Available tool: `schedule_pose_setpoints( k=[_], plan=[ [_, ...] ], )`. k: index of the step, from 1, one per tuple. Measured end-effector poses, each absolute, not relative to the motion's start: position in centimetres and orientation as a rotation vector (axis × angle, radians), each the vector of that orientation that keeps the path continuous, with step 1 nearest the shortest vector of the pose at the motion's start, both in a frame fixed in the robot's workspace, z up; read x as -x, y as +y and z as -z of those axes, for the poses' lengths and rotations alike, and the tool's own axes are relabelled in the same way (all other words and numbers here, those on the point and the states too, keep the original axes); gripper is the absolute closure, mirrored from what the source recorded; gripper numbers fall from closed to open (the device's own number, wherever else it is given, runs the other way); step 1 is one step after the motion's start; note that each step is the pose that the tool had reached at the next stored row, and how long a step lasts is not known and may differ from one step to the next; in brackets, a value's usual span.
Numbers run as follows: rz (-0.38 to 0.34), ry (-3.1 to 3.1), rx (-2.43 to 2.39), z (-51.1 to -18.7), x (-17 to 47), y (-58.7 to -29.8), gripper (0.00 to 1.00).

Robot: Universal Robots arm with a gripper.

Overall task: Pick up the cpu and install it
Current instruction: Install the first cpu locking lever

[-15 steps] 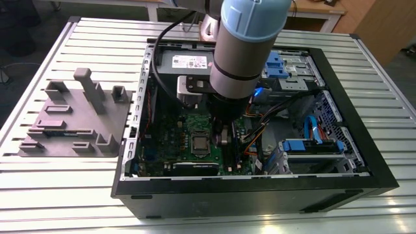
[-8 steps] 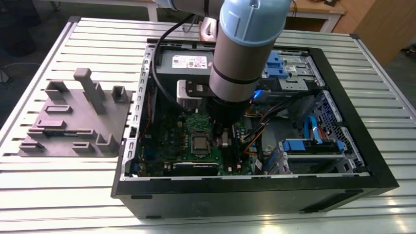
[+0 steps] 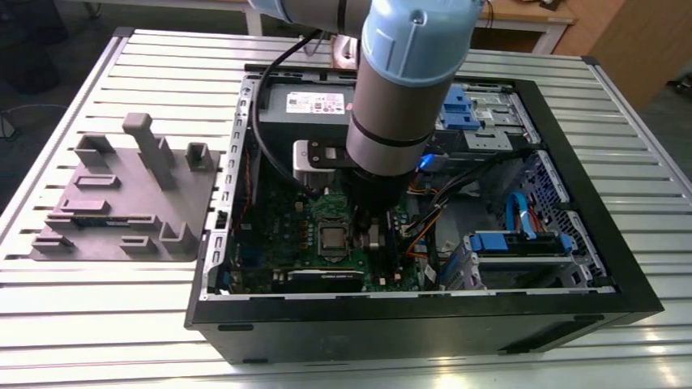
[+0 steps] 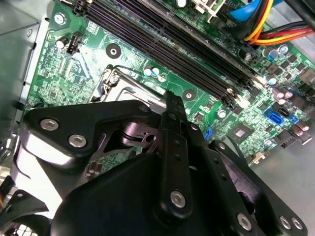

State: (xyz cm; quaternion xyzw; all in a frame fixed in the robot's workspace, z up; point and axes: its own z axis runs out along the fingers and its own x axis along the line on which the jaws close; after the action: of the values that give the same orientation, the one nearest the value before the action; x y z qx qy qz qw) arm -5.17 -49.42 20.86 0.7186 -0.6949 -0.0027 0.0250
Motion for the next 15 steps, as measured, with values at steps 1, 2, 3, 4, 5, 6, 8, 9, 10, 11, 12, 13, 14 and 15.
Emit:
schedule_pose_setpoints(
  k=[1,2,3,4,5,6,8,9,10,11,12,13,14,15],
  plan=[
    [0.008,-2.148,-2.224,-20.73,5.17,-49.42,0.90],
    [0.008,-2.147,-2.225,-20.62,5.17,-49.42,0.90],
    [0.008,-2.146,-2.226,-20.52,5.17,-49.42,0.90],
    [0.008,-2.145,-2.227,-20.46,5.17,-49.43,0.90],
    [0.008,-2.144,-2.227,-20.44,5.18,-49.43,0.90],
    [0.008,-2.144,-2.227,-20.43,5.18,-49.43,0.90],
    [0.008,-2.144,-2.228,-20.40,5.17,-49.43,0.90],
    [0.008,-2.144,-2.228,-20.40,5.17,-49.43,0.90],
    [0.008,-2.144,-2.228,-20.40,5.17,-49.43,0.90],
    [0.008,-2.144,-2.228,-20.40,5.18,-49.43,0.90],
    [0.008,-2.144,-2.228,-20.40,5.18,-49.43,0.90],
    [0.008,-2.144,-2.228,-20.39,5.18,-49.43,0.90],
    [0.008,-2.144,-2.228,-20.38,5.17,-49.43,0.90],
    [0.006,-2.145,-2.228,-20.37,5.18,-49.43,0.90]
  ],
)
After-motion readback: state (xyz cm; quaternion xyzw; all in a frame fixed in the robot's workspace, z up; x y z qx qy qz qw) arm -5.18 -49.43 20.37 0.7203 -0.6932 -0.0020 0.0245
